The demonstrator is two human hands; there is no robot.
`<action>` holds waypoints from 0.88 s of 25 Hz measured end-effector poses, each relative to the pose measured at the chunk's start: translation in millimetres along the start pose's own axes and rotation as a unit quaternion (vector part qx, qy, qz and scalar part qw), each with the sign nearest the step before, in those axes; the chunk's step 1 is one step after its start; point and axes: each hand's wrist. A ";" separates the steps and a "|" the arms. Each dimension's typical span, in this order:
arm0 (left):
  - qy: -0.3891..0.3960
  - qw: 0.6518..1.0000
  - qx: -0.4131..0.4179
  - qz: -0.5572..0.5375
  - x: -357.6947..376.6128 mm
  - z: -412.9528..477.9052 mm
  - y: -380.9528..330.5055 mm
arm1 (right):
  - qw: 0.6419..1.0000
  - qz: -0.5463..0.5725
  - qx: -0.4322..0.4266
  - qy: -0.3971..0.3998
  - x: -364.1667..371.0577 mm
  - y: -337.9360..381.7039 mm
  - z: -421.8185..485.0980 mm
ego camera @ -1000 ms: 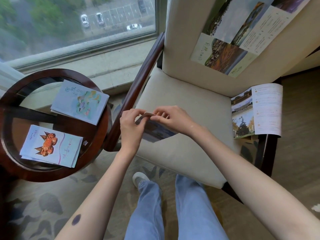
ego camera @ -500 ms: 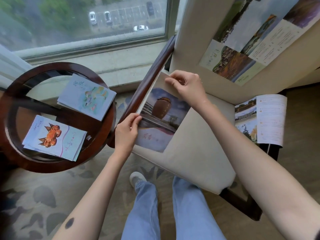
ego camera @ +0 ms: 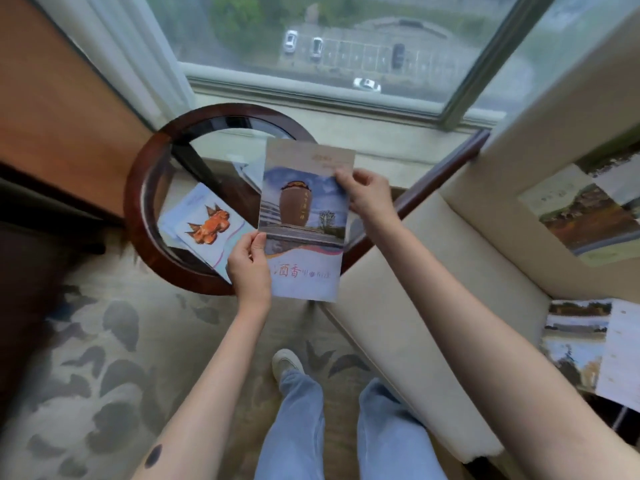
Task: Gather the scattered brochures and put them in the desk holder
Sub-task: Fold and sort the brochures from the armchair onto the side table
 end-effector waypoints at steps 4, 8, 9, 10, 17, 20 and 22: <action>-0.103 0.988 -0.096 -0.058 -34.0 31.9 26.7 | 0.982 -0.169 -0.030 0.084 80.4 -15.7 -14.8; -0.183 0.966 -0.174 -0.053 -75.2 68.1 61.0 | 0.933 -0.307 -0.021 0.188 128.6 -45.9 -26.9; -0.190 0.961 -0.192 -0.051 -83.2 77.4 70.7 | 0.923 -0.324 -0.017 0.205 136.1 -53.5 -27.0; -0.180 0.962 -0.201 -0.051 -90.2 86.4 81.8 | 0.920 -0.331 -0.007 0.209 145.3 -60.9 -25.2; -0.037 0.971 -0.237 -0.015 -94.1 106.6 140.9 | 0.896 -0.425 0.025 0.126 180.0 -98.4 13.7; 0.032 0.968 -0.246 0.037 -90.8 103.0 162.3 | 0.852 -0.510 0.018 0.111 180.2 -116.0 27.6; 0.067 0.967 -0.238 0.066 -87.5 101.7 172.1 | 0.833 -0.545 0.010 0.096 179.7 -125.5 32.7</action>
Point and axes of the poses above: each hand's wrist, its own z-axis towards the middle knuckle, its own x-axis out of the palm, y = z × x, and after that the axes turned 2 degrees about x, right-handed
